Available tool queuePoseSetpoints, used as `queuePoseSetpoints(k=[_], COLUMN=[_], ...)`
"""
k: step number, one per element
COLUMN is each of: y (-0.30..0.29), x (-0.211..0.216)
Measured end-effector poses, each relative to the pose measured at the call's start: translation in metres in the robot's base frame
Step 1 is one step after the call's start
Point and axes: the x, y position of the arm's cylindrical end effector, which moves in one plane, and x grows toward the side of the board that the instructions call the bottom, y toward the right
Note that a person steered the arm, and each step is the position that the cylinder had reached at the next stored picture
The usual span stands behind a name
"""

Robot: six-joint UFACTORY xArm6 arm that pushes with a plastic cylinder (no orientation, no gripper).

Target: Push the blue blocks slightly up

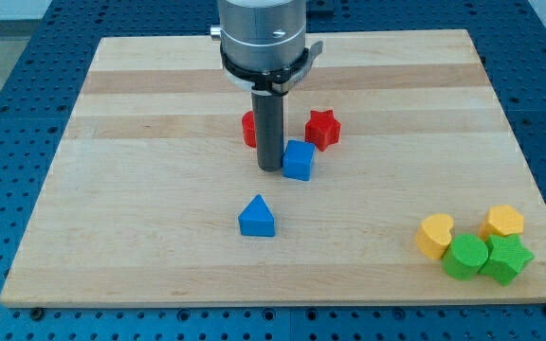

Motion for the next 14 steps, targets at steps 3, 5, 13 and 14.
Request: queuePoseSetpoints(k=[3,5,13,14], y=[-0.095,-0.080,-0.008,0.031], x=[0.054,0.165,0.081,0.031])
